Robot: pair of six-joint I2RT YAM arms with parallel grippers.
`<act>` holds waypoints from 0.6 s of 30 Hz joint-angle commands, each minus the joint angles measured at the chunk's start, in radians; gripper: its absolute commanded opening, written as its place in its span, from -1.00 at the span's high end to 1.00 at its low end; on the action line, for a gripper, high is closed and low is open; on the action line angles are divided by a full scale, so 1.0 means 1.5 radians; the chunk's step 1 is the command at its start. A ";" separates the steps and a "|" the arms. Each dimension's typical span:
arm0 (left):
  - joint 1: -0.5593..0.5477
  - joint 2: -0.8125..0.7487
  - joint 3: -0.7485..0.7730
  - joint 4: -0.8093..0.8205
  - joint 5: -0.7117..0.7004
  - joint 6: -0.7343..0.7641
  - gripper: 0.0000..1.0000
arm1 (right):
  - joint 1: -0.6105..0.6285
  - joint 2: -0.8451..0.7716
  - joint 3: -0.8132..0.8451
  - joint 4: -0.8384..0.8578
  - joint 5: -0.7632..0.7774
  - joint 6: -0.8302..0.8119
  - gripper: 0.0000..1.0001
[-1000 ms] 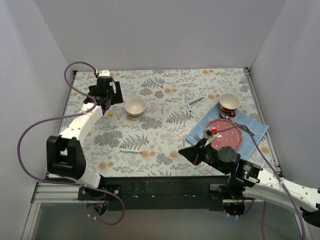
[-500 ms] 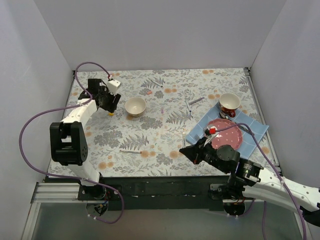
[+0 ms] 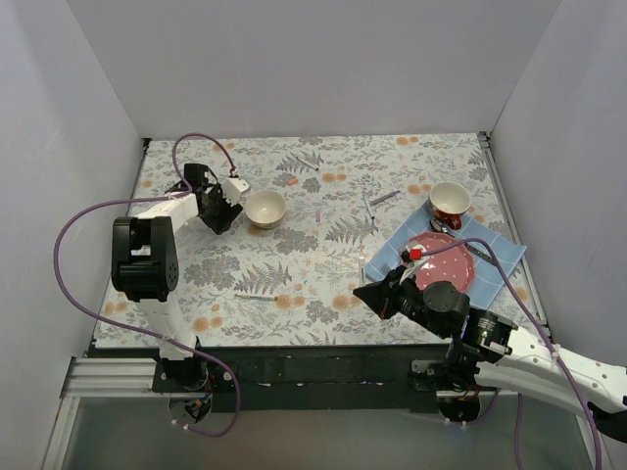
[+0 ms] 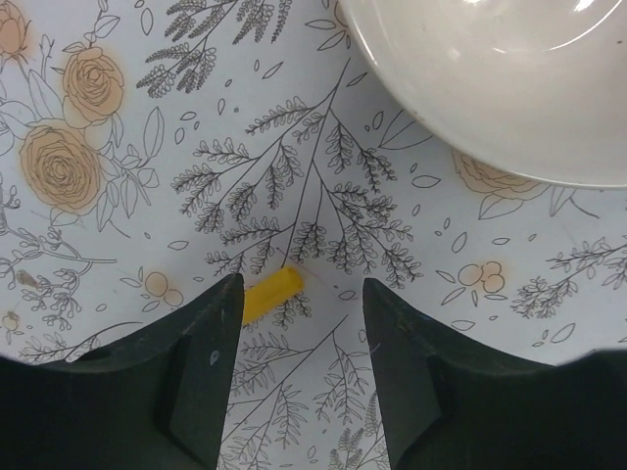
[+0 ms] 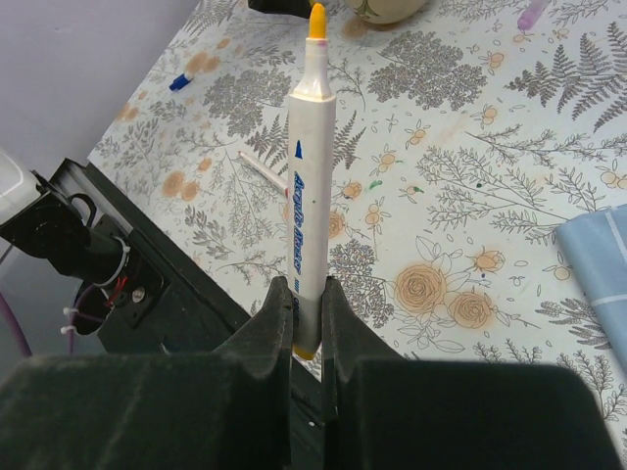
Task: Insert the pens into the pen caps
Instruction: Grab a pen cap on the table with the left arm
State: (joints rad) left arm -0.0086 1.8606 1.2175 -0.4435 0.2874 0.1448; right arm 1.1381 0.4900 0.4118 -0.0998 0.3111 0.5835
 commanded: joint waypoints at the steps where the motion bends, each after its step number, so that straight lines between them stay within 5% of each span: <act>1: 0.004 -0.007 -0.002 0.035 -0.034 0.032 -0.01 | -0.002 0.000 0.040 0.006 0.023 -0.022 0.97; 18: 0.004 0.008 -0.019 -0.039 -0.130 -0.027 0.14 | -0.001 -0.008 0.094 -0.046 0.047 -0.041 0.97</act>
State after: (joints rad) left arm -0.0086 1.8797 1.2030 -0.3954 0.1635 0.1444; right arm 1.1381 0.4835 0.4744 -0.1623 0.3470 0.5533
